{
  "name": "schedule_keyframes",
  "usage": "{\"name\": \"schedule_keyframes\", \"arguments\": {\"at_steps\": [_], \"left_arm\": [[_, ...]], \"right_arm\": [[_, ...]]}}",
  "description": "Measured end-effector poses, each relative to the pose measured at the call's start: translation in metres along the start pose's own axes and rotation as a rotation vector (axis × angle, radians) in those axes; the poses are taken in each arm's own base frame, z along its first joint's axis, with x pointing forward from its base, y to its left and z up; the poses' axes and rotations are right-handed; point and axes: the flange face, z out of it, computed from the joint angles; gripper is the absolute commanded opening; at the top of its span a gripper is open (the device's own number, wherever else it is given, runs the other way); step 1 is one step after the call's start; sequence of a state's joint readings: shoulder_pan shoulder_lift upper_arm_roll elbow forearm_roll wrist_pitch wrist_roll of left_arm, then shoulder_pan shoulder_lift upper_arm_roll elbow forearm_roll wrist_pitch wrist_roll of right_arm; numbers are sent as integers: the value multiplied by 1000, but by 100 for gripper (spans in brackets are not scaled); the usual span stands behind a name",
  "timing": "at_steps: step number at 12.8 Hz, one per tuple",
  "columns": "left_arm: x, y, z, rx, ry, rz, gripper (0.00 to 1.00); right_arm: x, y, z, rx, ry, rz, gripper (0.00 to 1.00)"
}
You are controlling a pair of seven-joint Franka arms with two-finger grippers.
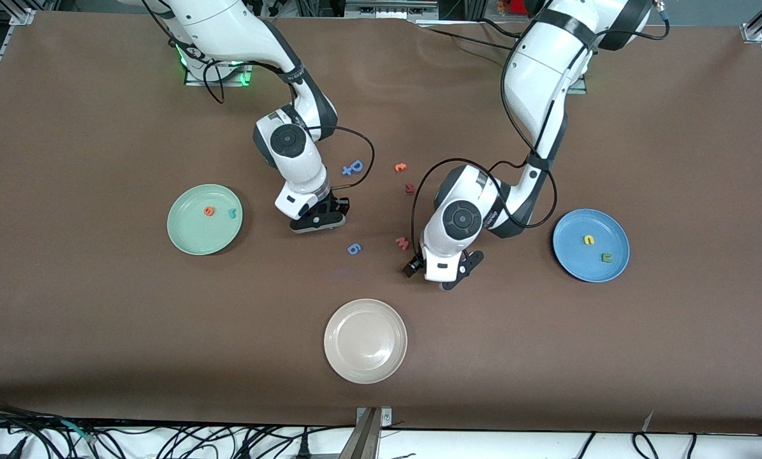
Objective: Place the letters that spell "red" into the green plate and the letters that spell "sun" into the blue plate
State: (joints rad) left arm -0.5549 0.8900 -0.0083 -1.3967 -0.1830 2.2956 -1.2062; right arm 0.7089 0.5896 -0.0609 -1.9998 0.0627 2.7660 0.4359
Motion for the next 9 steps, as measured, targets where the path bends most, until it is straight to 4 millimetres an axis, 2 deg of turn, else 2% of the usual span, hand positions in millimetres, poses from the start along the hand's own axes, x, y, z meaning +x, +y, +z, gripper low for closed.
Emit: {"name": "schedule_keyframes", "arguments": {"at_steps": [2,3,4,5,7,8,9], "left_arm": [[-4,1,2,1,0,-3,86],[-5,1,3,0,0,-4,75],[-6,1,4,1,0,-4,57],[-7,1,5,1,0,-4,45],[-7,2,5,1,0,-6,27],[-7,3,3,-2,1,-8,19],[-7,4,2,-6,2,-8,16]], "right_arm": [[2,2,-6,-9,-13,4,9],[7,10,-15,-27,-33,17,9],[16,23,-28,-49,-51,38,9],[25,41,-45,-74,-72,63,9],[39,88,-81,-129,-144,97,9],[42,113,-95,-152,-190,110,9],[42,135,-104,-171,-236,124,9]]}}
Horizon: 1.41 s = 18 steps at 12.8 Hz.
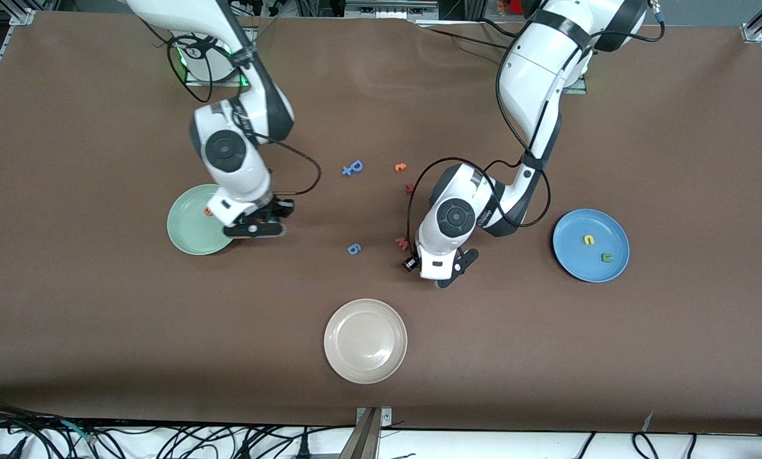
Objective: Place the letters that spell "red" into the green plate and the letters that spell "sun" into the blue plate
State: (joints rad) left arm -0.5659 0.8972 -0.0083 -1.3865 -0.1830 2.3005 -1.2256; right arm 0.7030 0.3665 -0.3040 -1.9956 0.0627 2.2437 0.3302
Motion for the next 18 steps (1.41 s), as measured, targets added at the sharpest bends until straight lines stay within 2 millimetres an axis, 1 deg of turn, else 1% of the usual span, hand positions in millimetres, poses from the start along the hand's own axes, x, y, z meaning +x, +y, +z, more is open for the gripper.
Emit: {"name": "schedule_keyframes", "arguments": {"at_steps": [1,2,4,5,6,7,8,9,10,11,12,13,14,15,16,17,18], "left_arm": [[0,1,-1,-2,0,-1,12],[0,2,-4,-8,2,0,10],[0,2,-2,-6,2,-1,9],[0,2,-2,-6,2,-2,9],[0,2,-2,-7,2,-2,8],[0,2,-2,-7,2,-2,7],[2,3,-4,-10,4,-3,6],[6,4,-10,-21,11,-8,5],[16,7,-23,-39,19,-15,5],[28,7,-41,-52,25,-15,5],[43,3,-60,-48,24,-2,5],[60,-5,-79,-28,14,23,5],[78,-17,-97,2,-2,63,5],[99,-34,-114,31,-22,111,5],[119,-53,-127,52,-40,163,5],[140,-75,-137,64,-57,215,6],[163,-101,-144,73,-73,274,6]], "right_arm": [[0,20,1,-17,-41,7,9],[-1,39,8,-32,-73,-2,10],[-5,73,29,-53,-119,-40,11],[-5,87,36,-60,-134,-52,11],[-5,94,41,-64,-143,-59,12],[-5,99,44,-65,-150,-65,16],[-4,104,48,-66,-157,-76,41],[-4,110,52,-66,-165,-90,84],[-3,116,56,-66,-173,-98,99],[-2,121,60,-67,-180,-104,99],[-2,123,61,-68,-184,-104,99],[-2,123,61,-68,-184,-104,99],[-1,123,60,-67,-180,-105,99],[3,120,54,-65,-170,-107,100],[7,117,43,-63,-172,-111,100],[13,113,27,-61,-193,-115,100],[19,107,3,-58,-221,-122,100]]}}
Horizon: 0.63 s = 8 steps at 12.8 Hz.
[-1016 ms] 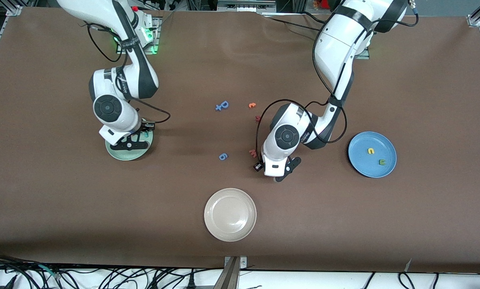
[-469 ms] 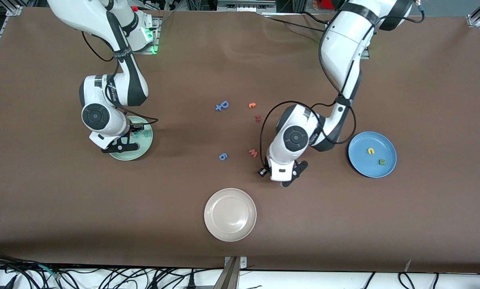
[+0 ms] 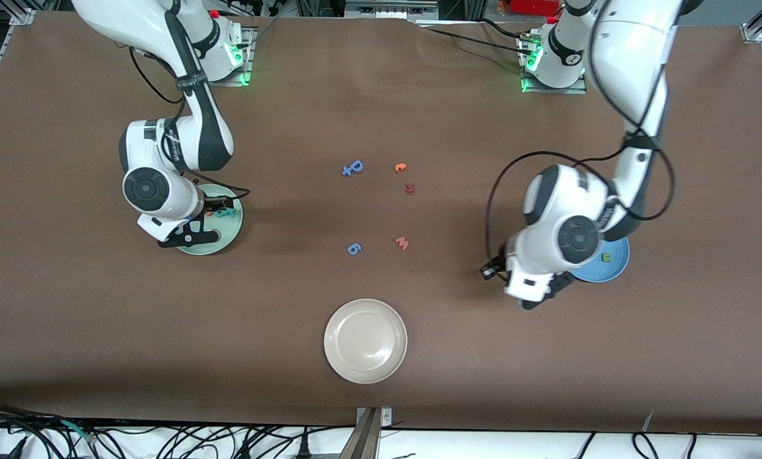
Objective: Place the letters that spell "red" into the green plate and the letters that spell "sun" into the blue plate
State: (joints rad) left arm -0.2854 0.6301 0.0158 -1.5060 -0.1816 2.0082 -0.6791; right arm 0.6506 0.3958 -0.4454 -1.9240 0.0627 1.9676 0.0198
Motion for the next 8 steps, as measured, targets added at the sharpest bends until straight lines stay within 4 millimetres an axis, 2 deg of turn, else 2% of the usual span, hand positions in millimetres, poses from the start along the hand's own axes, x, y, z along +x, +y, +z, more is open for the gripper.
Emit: {"name": "schedule_keyframes", "arguments": {"at_steps": [3,5,6,7,8], "left_arm": [[35,-98,1,62,-29,169,6],[49,-147,14,112,-57,243,11],[53,-163,23,145,-65,271,73],[55,-174,31,177,-66,292,100],[57,-182,35,201,-65,309,100]], "right_arm": [[6,-21,-99,-3,3,-2,100],[11,-26,-141,-2,71,40,100],[14,-25,-154,-1,102,56,100],[16,-24,-167,3,131,65,100],[17,-20,-179,24,154,80,100]]}}
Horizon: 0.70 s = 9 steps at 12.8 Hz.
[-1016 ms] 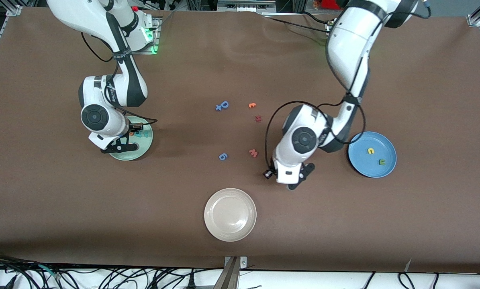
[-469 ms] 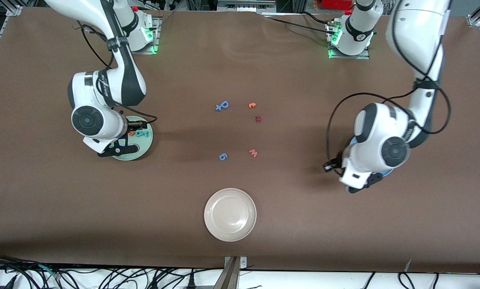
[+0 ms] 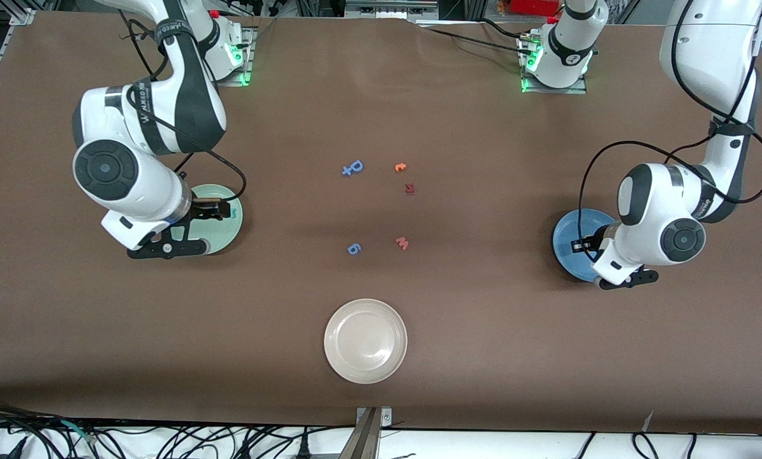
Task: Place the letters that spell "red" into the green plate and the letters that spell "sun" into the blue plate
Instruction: 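Release the yellow S onto the blue plate with the left gripper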
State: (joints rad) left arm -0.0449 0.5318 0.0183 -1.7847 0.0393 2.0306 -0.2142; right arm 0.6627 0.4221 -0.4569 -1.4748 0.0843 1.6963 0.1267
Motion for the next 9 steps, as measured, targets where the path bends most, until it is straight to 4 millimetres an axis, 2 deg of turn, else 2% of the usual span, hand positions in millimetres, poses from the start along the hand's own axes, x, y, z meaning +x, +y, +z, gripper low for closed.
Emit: {"name": "schedule_keyframes", "arguments": {"at_steps": [2,4,5,7,9], "left_arm": [[2,-11,-4,9,14,16,100],[0,-21,-21,3,38,29,100],[-4,-24,-29,2,46,55,100],[-24,-35,-43,4,43,124,100],[-53,-51,-69,5,14,178,100]], "right_arm": [[4,25,-24,87,37,65,100],[0,58,-44,126,65,108,100],[-4,65,-52,133,69,113,100],[-13,72,-64,142,69,102,100],[-24,79,-72,132,69,88,100]]}}
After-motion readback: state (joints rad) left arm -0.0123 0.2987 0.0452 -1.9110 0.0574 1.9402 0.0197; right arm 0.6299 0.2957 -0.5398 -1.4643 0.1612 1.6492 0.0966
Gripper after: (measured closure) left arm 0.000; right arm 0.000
